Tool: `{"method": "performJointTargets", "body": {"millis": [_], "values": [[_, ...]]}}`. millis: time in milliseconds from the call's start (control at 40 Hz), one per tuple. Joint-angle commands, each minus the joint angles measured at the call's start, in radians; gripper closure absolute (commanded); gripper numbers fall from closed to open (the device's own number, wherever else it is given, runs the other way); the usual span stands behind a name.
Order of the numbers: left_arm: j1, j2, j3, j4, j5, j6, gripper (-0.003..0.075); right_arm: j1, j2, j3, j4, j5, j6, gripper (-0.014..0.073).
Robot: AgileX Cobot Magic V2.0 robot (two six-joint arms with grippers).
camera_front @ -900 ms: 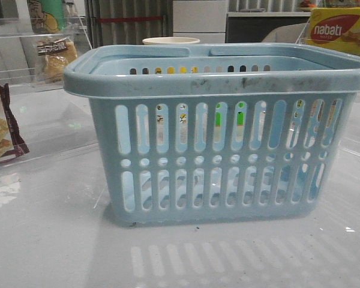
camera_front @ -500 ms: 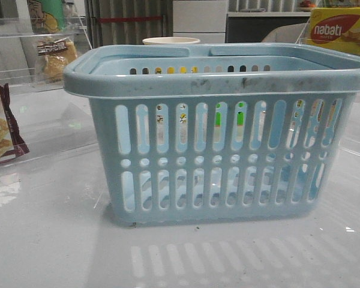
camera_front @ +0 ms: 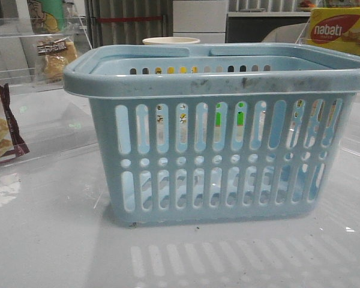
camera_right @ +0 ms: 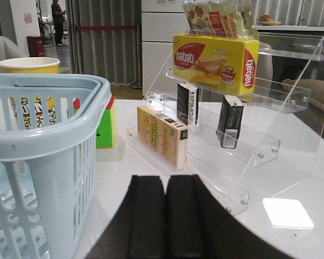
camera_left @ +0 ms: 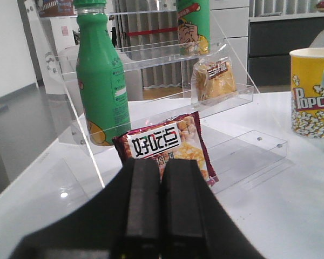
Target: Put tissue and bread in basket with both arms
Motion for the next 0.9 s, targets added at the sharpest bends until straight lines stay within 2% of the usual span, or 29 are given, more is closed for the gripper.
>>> {"method": "performJointTargets", "body": {"millis": [0,250,400,450,650,875], "values": [[-0.007,-0.016,-0.002,0.061,-0.086,0.005,0.0629,-0.002,-0.018,0.0,-0.011,-0.095,0.003,0.0536],[-0.007,-0.016,-0.002,0.061,-0.093,0.005,0.0629,-0.002,-0.018,0.0,-0.011,-0.111,0.003,0.0536],[-0.007,-0.016,-0.007,-0.022,-0.219,-0.009,0.0629,-0.002,-0.018,-0.002,-0.011,-0.124,0.003,0.0536],[-0.007,-0.016,-0.033,-0.026,-0.22,-0.009,0.0629,-0.002,-0.018,-0.012,-0.011,-0.122,0.003,0.0536],[-0.007,0.002,-0.236,-0.026,-0.028,-0.009,0.0629,-0.002,-0.017,-0.151,-0.011,0.02,0.003,0.0536],[-0.007,0.15,-0.503,-0.026,0.228,-0.009,0.0629,-0.002,0.065,-0.394,-0.011,0.231,0.003,0.0536]]}}
